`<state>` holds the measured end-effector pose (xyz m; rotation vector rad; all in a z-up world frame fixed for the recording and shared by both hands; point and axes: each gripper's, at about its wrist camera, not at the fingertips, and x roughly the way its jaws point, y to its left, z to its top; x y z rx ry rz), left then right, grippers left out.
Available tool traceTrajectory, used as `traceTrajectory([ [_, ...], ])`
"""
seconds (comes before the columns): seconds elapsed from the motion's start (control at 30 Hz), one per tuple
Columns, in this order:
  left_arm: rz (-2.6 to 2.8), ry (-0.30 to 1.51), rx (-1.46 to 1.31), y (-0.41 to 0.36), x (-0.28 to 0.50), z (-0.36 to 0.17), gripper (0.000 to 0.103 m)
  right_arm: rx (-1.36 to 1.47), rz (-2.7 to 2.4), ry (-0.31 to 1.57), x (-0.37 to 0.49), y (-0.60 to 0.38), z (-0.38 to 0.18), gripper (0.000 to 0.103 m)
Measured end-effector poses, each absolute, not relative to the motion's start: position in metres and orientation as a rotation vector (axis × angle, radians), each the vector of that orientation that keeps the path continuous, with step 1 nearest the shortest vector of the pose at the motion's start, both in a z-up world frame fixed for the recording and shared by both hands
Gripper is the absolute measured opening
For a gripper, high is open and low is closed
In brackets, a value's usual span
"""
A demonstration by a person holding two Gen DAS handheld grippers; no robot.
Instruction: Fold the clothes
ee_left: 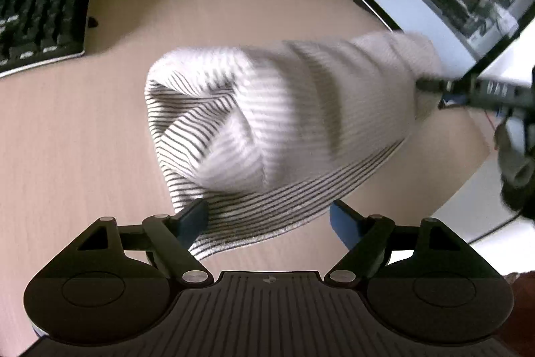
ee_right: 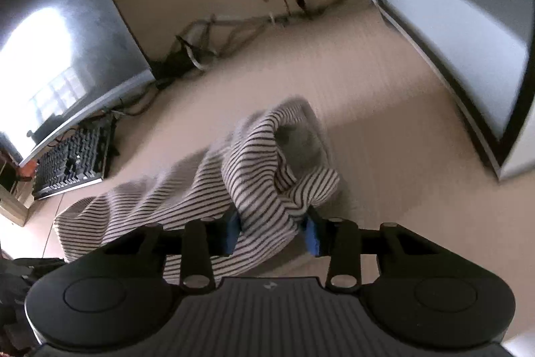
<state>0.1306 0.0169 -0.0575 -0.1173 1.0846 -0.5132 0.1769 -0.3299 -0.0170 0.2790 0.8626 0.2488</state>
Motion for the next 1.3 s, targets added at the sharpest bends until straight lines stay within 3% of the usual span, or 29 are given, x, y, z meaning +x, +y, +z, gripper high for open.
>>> traceTrajectory([
  [0.3, -0.524, 1.071, -0.175, 0.030, 0.127, -0.043, 0.083, 0.289, 0.212, 0.919, 0.177, -0.339, -0.063, 0.038],
  [0.37, -0.546, 1.015, -0.217, 0.038, 0.122, -0.019, 0.085, 0.299, 0.215, 0.919, 0.176, -0.341, -0.063, 0.038],
  [0.43, -0.555, 0.952, -0.257, 0.045, 0.120, 0.005, 0.094, 0.286, 0.221, 0.912, 0.175, -0.341, -0.064, 0.038],
  [0.6, -0.414, 1.005, -0.320, 0.037, 0.166, 0.011, 0.094, 0.282, 0.214, 0.896, 0.171, -0.337, -0.065, 0.039],
  [0.67, -0.403, 1.027, -0.318, 0.035, 0.170, 0.002, 0.090, 0.269, 0.216, 0.894, 0.169, -0.333, -0.064, 0.039],
  [0.73, -0.405, 1.039, -0.307, 0.033, 0.168, -0.006, 0.074, 0.260, 0.226, 0.900, 0.166, -0.333, -0.063, 0.041],
  [0.8, -0.406, 1.051, -0.296, 0.031, 0.167, -0.015, 0.071, 0.265, 0.229, 0.906, 0.162, -0.334, -0.060, 0.042],
  [0.87, -0.408, 1.063, -0.285, 0.028, 0.165, -0.023, 0.070, 0.289, 0.224, 0.909, 0.158, -0.337, -0.055, 0.044],
  [0.93, -0.410, 1.074, -0.273, 0.026, 0.164, -0.032, 0.070, 0.353, 0.210, 0.875, 0.150, -0.342, -0.050, 0.053],
  [1.13, -0.393, 1.069, -0.297, 0.033, 0.159, -0.043, 0.076, 0.479, 0.230, 0.835, 0.197, -0.338, -0.029, 0.061],
  [1.23, -0.379, 1.066, -0.319, 0.033, 0.163, -0.046, 0.077, 0.481, 0.278, 0.916, 0.228, -0.323, -0.042, 0.058],
  [1.3, -0.355, 1.046, -0.298, 0.031, 0.170, -0.044, 0.072, 0.467, 0.287, 0.948, 0.238, -0.311, -0.050, 0.054],
])
